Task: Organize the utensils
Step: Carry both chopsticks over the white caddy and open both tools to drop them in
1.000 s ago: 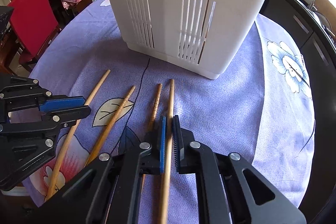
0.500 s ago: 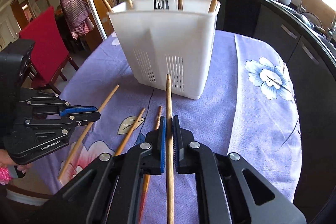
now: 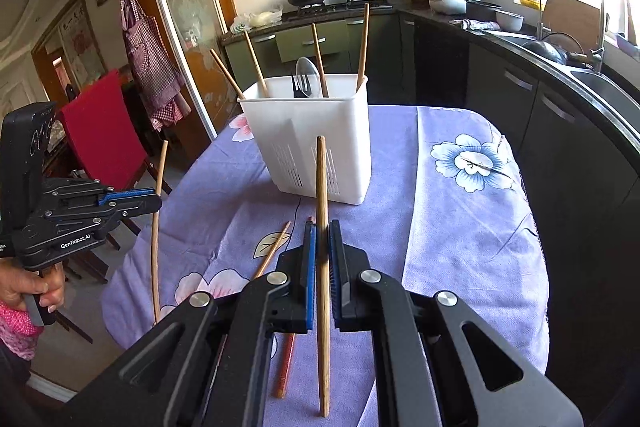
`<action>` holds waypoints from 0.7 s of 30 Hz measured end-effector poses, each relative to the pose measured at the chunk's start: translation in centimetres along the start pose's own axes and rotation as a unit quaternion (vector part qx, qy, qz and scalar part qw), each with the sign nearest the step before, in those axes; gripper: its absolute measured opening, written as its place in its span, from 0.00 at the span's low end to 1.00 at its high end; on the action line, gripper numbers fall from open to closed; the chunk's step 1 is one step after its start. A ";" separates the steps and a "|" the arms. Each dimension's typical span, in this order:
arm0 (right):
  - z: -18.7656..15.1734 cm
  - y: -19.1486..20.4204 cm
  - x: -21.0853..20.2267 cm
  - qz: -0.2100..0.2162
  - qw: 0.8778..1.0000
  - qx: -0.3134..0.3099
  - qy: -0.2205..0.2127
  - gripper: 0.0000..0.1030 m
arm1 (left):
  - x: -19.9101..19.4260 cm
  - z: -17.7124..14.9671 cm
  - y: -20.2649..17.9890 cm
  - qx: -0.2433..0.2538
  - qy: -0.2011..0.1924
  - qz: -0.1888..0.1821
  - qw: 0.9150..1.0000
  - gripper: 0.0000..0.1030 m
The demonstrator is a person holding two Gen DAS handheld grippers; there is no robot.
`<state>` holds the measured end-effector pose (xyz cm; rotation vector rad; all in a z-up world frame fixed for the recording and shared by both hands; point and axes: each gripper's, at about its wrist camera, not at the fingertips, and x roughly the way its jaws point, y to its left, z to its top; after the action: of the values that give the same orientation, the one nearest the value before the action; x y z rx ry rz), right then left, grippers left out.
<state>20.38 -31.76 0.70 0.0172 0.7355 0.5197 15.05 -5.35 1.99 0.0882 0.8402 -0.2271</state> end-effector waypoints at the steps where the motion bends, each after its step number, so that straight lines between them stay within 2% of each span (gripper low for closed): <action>1: 0.0 0.0 -0.5 0.001 1.000 0.001 -0.004 0.07 | -0.3 -0.2 0.0 0.000 -0.002 0.000 1.000 0.06; 10: 0.0 1.1 -3.7 0.005 0.999 -0.010 -0.038 0.07 | -3.0 -0.7 0.4 -0.004 -0.024 0.004 1.000 0.06; 21: 1.8 2.4 -4.4 0.007 0.998 -0.026 -0.050 0.07 | -4.6 0.6 0.6 0.000 -0.048 0.006 0.999 0.06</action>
<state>17.70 -31.34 5.27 -0.0002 0.6242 0.5484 12.68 -4.09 5.83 0.0825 0.7446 -0.2188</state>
